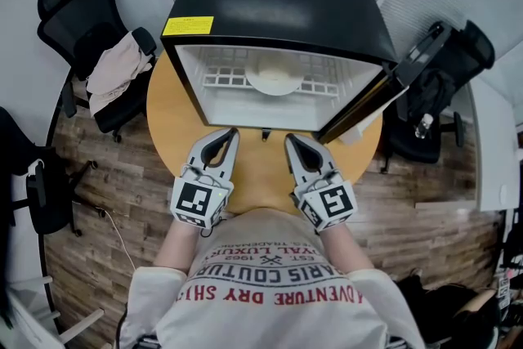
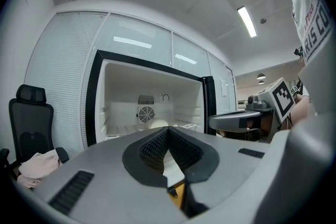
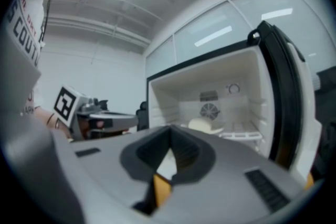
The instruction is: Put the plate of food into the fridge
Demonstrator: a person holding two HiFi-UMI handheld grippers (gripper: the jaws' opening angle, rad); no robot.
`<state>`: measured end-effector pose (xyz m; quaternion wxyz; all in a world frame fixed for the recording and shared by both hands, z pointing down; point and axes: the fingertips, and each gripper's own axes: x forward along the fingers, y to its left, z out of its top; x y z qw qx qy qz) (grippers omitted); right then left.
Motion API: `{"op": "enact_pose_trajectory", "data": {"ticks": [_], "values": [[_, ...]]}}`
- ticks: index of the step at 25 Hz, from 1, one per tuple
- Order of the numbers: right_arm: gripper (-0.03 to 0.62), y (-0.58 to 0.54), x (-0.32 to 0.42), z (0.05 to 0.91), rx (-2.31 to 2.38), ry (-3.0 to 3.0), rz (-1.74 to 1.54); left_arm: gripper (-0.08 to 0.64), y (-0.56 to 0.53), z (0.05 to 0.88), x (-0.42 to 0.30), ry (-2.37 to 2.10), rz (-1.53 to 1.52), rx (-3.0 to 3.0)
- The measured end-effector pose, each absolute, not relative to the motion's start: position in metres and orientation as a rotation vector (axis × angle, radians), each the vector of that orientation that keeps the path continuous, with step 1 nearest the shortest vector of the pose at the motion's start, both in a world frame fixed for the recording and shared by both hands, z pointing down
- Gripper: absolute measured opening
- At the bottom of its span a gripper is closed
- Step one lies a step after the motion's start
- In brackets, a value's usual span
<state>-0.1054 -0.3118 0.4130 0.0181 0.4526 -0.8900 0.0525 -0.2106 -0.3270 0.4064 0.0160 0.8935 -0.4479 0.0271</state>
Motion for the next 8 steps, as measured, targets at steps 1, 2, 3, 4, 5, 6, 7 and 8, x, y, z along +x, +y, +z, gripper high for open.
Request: {"op": "enact_pose_trajectory", "data": {"ticks": [1, 2, 3, 4, 5, 6, 7, 8], "values": [[0.028, -0.3122, -0.1053, 0.4137, 1.405, -2.763, 0.168, 0.026, -0.3272, 0.4068, -0.2099, -1.391, 0.087, 2.779], [0.028, -0.3127, -0.1053, 0.4146, 1.403, -2.763, 0.177, 0.026, -0.3276, 0.4072, -0.2092, -1.390, 0.089, 2.781], [0.028, -0.3132, -0.1052, 0.4155, 1.401, -2.764, 0.189, 0.026, -0.3281, 0.4076, -0.2086, -1.390, 0.092, 2.782], [0.028, -0.3138, -0.1051, 0.4162, 1.399, -2.768, 0.205, 0.026, -0.3285, 0.4080, -0.2083, -1.389, 0.093, 2.782], [0.028, -0.3144, -0.1050, 0.4168, 1.399, -2.772, 0.223, 0.026, -0.3290, 0.4086, -0.2082, -1.389, 0.095, 2.781], [0.028, -0.3151, -0.1047, 0.4174, 1.400, -2.776, 0.240, 0.026, -0.3295, 0.4093, -0.2081, -1.388, 0.096, 2.779], [0.028, -0.3159, -0.1042, 0.4179, 1.402, -2.779, 0.257, 0.026, -0.3299, 0.4101, -0.2080, -1.388, 0.096, 2.777], [0.028, -0.3166, -0.1037, 0.4185, 1.405, -2.782, 0.273, 0.026, -0.3303, 0.4107, -0.2078, -1.387, 0.096, 2.774]]}}
